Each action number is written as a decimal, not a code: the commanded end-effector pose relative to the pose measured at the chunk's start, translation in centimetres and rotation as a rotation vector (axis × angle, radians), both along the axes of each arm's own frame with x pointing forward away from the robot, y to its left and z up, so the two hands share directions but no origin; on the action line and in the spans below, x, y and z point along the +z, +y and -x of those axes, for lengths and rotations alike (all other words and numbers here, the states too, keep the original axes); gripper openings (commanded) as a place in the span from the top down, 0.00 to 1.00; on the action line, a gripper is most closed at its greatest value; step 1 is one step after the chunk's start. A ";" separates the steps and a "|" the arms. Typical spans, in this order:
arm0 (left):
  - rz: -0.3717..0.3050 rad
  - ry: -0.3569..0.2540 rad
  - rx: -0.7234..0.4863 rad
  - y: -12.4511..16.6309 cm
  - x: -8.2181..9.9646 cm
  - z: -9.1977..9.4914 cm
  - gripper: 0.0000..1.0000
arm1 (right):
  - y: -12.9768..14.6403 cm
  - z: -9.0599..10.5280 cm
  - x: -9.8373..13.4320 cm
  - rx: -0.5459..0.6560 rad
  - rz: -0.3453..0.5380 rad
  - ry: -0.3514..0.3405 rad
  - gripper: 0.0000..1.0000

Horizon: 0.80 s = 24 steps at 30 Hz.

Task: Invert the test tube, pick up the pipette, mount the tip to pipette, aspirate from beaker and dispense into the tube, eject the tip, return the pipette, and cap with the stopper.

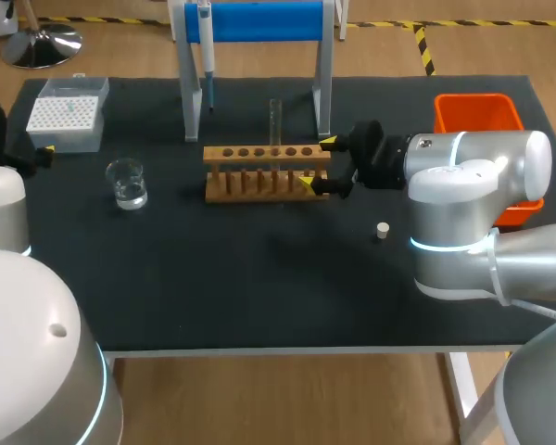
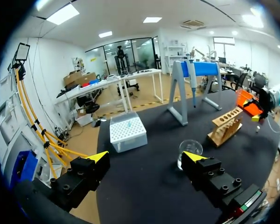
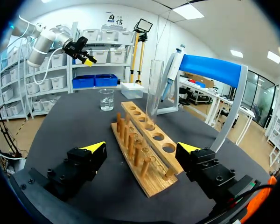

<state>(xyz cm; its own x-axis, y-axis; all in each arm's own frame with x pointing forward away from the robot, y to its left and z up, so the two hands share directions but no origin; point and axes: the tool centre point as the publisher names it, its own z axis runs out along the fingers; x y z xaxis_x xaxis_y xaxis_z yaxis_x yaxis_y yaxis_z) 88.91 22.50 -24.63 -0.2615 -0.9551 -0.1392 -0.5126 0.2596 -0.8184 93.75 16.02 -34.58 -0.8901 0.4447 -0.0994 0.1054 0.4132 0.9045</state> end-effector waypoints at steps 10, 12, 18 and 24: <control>-0.005 0.002 -0.006 2.9 -1.9 -5.3 0.00 | 0.0 0.0 -0.1 0.000 -0.003 -0.002 0.00; -0.008 0.000 0.002 3.5 -2.0 -6.3 0.00 | 0.0 0.0 -0.1 0.000 -0.003 -0.002 0.00; -0.013 -0.009 0.009 5.0 -2.6 -9.4 0.00 | 0.0 0.0 -0.1 0.000 -0.003 -0.002 0.00; -0.012 0.001 0.011 5.9 -3.5 -12.3 0.00 | 0.0 0.0 -0.1 0.000 -0.003 -0.002 0.00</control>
<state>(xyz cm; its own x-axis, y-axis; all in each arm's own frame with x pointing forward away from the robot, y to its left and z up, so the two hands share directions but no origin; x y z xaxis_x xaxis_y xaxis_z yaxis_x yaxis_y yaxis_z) 98.57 28.30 -27.07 -0.2476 -0.9568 -0.1523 -0.5074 0.2620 -0.8209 93.75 16.02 -34.58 -0.8901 0.4447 -0.0994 0.1054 0.4132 0.9045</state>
